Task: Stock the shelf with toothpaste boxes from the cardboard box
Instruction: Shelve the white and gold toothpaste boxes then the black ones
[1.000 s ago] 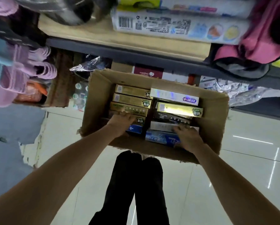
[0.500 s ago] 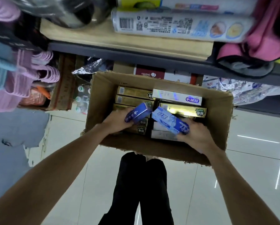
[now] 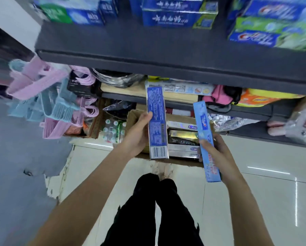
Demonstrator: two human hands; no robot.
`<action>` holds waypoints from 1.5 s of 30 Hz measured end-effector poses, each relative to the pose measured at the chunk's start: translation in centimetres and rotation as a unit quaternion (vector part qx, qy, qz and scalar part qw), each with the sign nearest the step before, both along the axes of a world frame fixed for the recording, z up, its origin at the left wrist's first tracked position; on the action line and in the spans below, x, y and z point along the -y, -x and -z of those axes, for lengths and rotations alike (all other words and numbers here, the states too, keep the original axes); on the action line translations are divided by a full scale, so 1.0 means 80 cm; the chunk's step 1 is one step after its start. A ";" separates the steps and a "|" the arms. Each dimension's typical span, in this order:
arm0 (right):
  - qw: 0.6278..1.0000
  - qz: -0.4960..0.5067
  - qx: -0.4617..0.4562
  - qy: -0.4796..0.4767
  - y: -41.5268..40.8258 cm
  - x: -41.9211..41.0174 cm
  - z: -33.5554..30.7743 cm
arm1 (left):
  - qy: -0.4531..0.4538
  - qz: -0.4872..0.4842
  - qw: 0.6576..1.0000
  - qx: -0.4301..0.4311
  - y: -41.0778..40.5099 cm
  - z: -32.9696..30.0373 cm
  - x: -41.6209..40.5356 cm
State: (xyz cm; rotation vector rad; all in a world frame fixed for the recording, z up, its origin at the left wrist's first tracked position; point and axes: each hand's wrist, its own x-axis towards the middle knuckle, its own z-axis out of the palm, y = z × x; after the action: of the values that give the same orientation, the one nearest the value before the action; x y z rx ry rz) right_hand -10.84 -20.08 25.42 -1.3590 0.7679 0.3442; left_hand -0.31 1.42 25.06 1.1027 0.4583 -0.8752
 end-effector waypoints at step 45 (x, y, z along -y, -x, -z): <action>0.992 0.055 0.056 0.100 -0.072 0.115 -0.144 | -0.237 -0.160 0.956 0.070 -0.230 -0.119 0.164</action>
State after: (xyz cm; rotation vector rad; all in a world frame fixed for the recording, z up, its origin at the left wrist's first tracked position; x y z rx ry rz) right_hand -5.11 -29.26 36.98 -1.5024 0.7958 0.1053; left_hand 18.08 -11.67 34.55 1.4676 0.7299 -0.4026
